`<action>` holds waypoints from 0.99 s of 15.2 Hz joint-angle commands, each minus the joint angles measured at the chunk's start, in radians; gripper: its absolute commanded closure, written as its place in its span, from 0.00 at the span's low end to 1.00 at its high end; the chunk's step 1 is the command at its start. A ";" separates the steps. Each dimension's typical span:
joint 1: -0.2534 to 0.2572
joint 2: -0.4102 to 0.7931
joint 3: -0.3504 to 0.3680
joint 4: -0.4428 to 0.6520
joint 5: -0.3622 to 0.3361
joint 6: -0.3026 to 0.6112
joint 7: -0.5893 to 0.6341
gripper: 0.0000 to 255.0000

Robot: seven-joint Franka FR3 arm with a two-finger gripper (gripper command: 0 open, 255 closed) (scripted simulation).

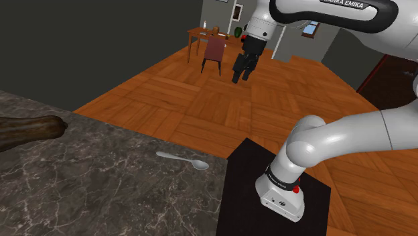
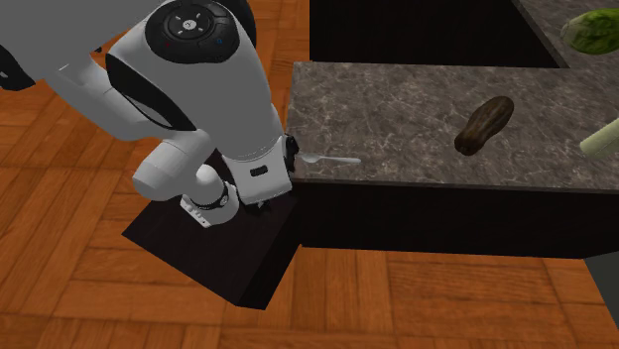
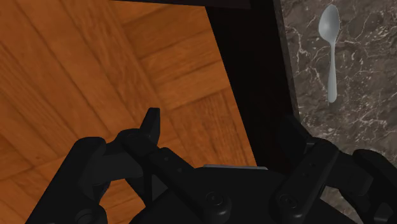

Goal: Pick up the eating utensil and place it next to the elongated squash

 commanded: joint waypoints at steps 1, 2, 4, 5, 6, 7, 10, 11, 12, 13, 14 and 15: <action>0.000 0.000 0.000 0.000 0.000 0.000 0.000 0.00; 0.009 -0.009 0.016 -0.028 0.012 0.027 0.010 0.00; 0.028 -0.023 0.049 -0.082 0.037 0.083 0.029 0.00; 0.039 -0.028 0.066 -0.108 0.050 0.112 0.038 0.00; 0.050 -0.032 0.083 -0.132 0.063 0.141 0.048 0.00; 0.061 -0.034 0.101 -0.155 0.076 0.171 0.057 0.00; 0.098 -0.031 0.156 -0.219 0.118 0.264 0.086 0.00; 0.111 -0.026 0.175 -0.237 0.132 0.297 0.095 0.00; 0.124 -0.019 0.195 -0.255 0.146 0.330 0.105 0.00; 0.137 -0.011 0.215 -0.271 0.161 0.364 0.114 0.00; 0.150 0.000 0.235 -0.286 0.175 0.398 0.124 0.00; 0.163 0.012 0.256 -0.299 0.189 0.434 0.133 0.00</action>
